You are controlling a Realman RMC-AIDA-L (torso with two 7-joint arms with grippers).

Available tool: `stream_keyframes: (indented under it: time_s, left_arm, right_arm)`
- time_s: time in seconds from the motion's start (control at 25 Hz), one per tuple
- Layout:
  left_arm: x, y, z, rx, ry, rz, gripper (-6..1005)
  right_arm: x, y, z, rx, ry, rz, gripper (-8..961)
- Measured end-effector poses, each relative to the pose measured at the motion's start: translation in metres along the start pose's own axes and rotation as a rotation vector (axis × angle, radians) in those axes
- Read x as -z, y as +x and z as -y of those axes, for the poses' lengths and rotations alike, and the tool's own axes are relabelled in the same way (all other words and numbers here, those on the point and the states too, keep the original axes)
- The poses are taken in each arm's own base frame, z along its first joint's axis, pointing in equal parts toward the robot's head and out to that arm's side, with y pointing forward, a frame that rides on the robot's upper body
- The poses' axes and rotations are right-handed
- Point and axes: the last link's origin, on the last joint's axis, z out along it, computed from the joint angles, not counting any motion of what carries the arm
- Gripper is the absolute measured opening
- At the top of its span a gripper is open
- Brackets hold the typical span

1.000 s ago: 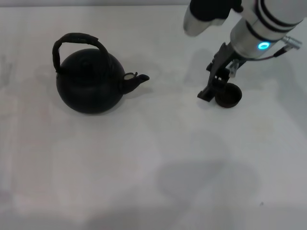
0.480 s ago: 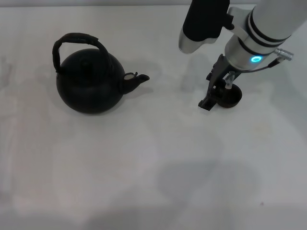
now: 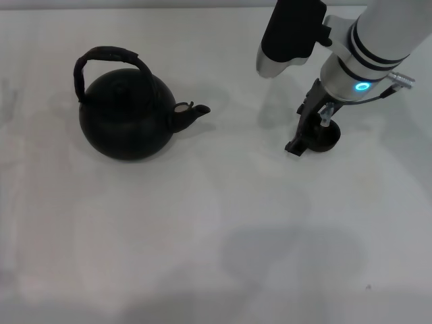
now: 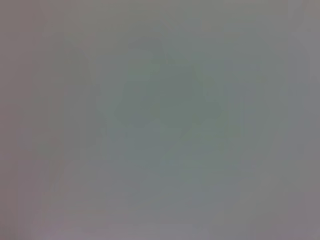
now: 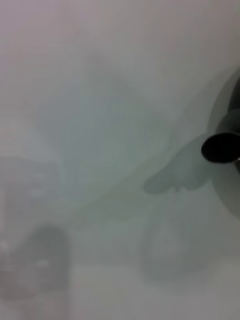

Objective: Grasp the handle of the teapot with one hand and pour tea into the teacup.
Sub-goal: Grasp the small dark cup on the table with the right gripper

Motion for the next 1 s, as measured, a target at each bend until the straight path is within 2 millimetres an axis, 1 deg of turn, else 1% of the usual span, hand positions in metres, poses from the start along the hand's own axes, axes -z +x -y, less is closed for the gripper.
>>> stream_keyframes:
  time_s: [0.28,0.68,1.0]
  left_arm:
    - [0.001,0.000,0.001,0.000,0.002,0.000,887]
    - [-0.001,0.001,0.000,-0.001,-0.001,-0.001,888]
    - [0.000,0.000,0.001,-0.002,0.001,0.001,888]
  right_arm:
    - [0.000,0.004,0.003,-0.011,-0.001,-0.012,796]
    - [0.000,0.010,0.002,-0.023,-0.017,-0.037,792]
    - [0.000,0.015,0.005,-0.030,0.008,-0.066,788]
